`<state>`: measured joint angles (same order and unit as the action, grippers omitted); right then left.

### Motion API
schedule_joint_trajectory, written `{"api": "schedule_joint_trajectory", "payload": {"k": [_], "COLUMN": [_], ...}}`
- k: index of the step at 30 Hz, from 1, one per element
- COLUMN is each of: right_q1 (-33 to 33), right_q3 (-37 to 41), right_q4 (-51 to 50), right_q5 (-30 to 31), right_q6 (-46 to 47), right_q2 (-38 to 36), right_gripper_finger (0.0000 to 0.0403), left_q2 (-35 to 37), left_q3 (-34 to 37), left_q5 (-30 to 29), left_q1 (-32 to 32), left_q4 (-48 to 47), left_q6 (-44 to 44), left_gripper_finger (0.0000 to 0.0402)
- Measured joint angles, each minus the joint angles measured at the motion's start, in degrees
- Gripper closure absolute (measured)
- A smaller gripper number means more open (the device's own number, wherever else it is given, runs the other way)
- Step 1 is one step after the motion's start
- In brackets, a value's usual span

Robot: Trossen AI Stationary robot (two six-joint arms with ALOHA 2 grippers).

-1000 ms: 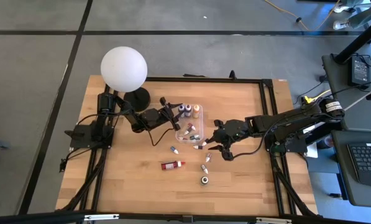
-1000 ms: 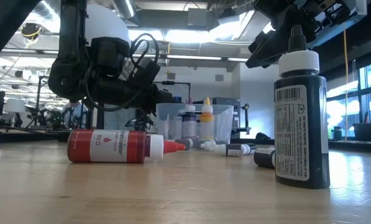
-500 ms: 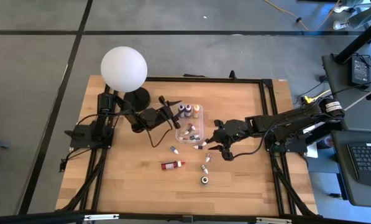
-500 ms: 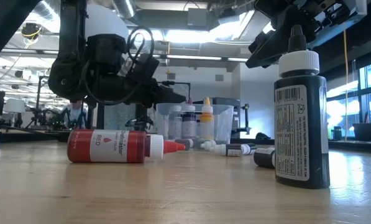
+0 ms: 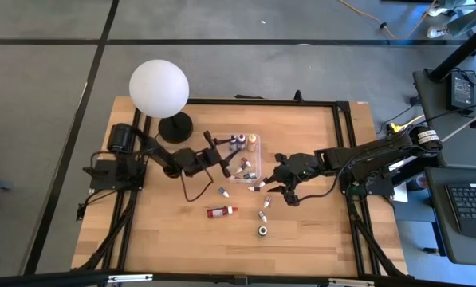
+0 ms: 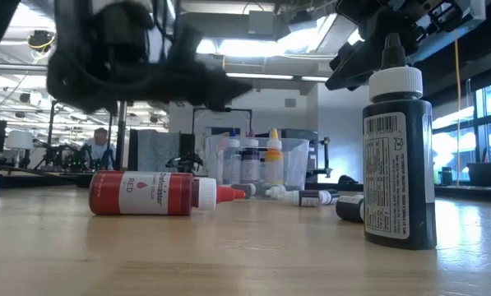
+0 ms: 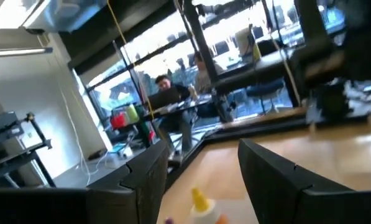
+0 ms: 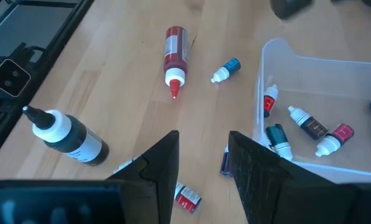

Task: Pick & Place food coloring
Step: Put the small black food coloring bottle in the transparent bin

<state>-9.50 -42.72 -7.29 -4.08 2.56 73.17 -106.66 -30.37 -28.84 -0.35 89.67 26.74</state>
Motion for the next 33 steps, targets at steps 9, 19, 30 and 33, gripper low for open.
{"api": "schedule_joint_trajectory", "payload": {"k": [9,19,30,33], "right_q1": [1.38,5.86,6.27,6.27], "right_q3": [-0.07,-0.07,-0.02,-0.02], "right_q4": [-5.30,-4.98,-2.08,-2.14], "right_q5": [10.80,5.66,5.77,5.79], "right_q6": [1.05,-7.80,-7.40,-7.41], "right_q2": [4.83,12.21,15.15,15.94], "right_gripper_finger": [0.0260,0.0259,0.0165,0.0152], "left_q2": [10.09,25.53,27.98,27.98], "left_q3": [-0.02,-0.02,0.00,0.00], "left_q5": [-2.25,27.80,33.84,33.74], "left_q1": [-10.51,-12.79,-12.79,-12.79], "left_q4": [-19.83,-55.74,-61.34,-62.82], "left_q6": [-9.76,-31.28,-32.67,-32.59], "left_gripper_finger": [0.0208,0.0208,0.0206,0.0206]}}
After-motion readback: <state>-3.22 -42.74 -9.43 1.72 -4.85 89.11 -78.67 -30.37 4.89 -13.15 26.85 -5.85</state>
